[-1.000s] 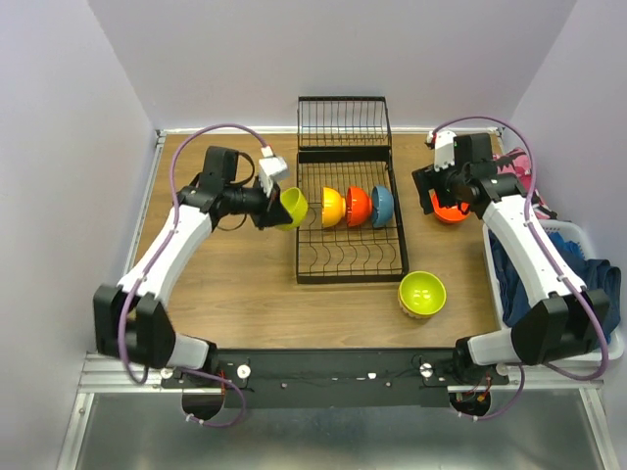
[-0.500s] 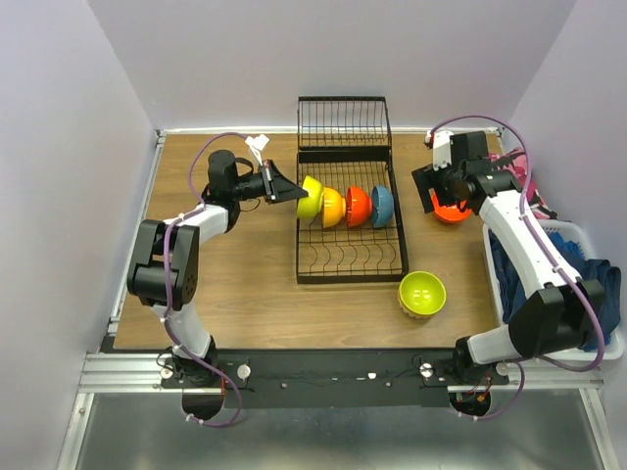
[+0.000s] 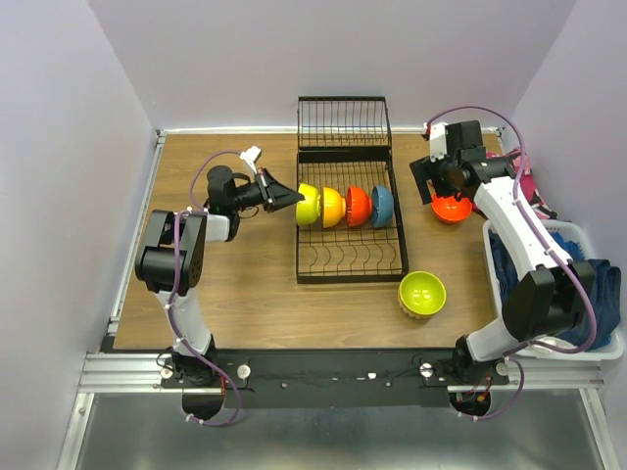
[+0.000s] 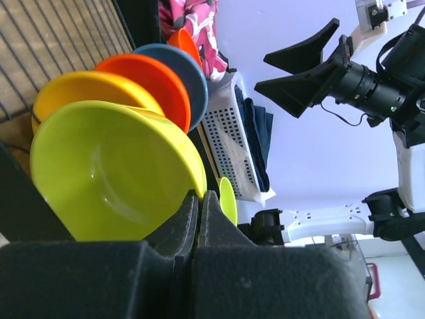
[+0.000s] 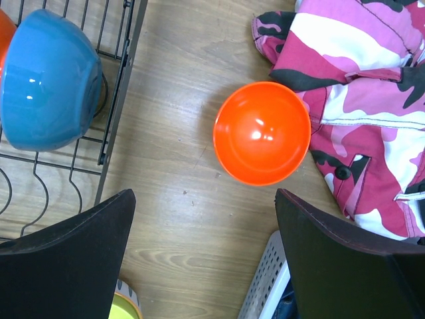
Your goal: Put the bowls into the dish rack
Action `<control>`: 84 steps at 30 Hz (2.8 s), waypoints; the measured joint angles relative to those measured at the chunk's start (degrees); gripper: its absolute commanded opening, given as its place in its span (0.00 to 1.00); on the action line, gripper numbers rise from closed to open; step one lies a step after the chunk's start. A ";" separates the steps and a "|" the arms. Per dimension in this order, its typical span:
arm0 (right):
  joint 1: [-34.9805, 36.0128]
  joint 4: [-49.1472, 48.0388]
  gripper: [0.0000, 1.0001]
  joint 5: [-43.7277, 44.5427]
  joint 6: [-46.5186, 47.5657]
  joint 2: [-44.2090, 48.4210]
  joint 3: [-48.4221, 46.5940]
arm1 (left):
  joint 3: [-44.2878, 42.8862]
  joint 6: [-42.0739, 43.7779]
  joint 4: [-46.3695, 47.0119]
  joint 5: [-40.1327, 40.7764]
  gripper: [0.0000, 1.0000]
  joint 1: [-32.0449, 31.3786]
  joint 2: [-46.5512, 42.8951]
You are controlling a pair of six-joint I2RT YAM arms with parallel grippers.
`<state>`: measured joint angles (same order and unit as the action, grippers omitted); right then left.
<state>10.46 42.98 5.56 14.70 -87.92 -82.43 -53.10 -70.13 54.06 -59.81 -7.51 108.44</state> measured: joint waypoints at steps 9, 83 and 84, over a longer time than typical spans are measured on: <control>0.00 0.22 0.94 0.00 -0.02 -0.66 -0.15 | 2.67 -0.20 -1.40 3.48 0.02 -0.04 0.15; -13.49 -3.61 0.78 -5.92 -2.67 1.97 12.87 | -30.10 98.60 -93.66 18.86 0.58 -34.69 -17.22; -13.57 -3.67 0.77 -5.92 -2.75 0.66 12.50 | -30.91 98.07 -93.46 19.82 0.58 -34.86 -16.31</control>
<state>-3.11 39.31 -0.36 11.94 -87.26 -69.93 -84.01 27.94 -39.40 -39.99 -42.37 92.14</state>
